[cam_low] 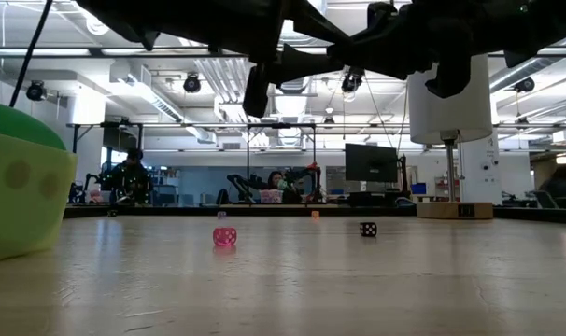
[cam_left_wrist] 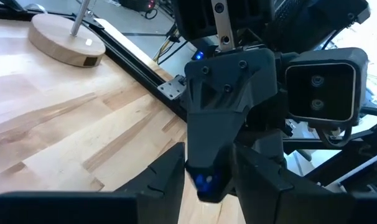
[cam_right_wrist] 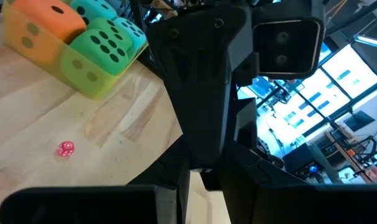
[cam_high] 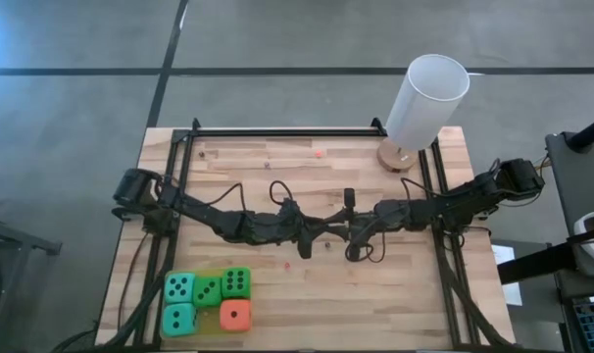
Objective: Pick & Place Dice
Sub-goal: Put the blue dice into the yellow bin
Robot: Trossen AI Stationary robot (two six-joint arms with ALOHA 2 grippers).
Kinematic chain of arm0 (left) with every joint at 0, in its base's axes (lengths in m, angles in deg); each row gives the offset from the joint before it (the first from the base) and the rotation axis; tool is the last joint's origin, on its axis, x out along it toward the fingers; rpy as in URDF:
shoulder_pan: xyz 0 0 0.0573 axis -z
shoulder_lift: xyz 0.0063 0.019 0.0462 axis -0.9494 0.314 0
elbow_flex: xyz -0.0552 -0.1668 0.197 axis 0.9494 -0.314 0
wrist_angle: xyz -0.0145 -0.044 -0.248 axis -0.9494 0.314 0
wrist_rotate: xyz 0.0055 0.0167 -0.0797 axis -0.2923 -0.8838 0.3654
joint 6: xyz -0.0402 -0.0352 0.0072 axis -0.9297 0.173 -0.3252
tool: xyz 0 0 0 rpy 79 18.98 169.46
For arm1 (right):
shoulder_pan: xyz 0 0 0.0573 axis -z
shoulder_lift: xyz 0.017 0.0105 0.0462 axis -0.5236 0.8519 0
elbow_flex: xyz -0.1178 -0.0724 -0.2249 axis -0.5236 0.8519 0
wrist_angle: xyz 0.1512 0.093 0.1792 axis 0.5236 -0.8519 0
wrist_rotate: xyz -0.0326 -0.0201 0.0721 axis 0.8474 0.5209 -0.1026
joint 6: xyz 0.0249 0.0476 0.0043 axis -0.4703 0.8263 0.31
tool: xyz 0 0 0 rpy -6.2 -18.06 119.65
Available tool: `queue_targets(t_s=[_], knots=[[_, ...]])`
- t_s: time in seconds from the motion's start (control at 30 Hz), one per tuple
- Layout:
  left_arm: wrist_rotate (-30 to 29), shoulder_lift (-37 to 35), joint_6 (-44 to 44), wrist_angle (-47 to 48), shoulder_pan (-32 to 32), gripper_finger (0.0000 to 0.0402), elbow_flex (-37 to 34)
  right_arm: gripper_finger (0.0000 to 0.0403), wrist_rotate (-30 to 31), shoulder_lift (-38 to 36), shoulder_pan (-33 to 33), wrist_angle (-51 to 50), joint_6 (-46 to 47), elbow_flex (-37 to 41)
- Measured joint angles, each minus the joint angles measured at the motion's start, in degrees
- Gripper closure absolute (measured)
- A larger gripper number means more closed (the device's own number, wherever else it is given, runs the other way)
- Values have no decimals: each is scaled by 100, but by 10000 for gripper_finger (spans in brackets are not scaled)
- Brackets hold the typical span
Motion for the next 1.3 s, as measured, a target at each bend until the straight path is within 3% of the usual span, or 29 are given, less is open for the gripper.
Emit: queue_targets(t_s=[0.7, 1.03, 1.3], knots=[[67, 82, 129, 44, -22, 281, 105, 336, 4, 2, -13, -27, 267, 2], [86, 86, 37, 106, -22, 284, 111, 293, 26, 0, -9, -55, 194, -2], [65, 86, 42, 143, -24, 344, 105, 271, 22, -5, -9, -50, 205, -4]])
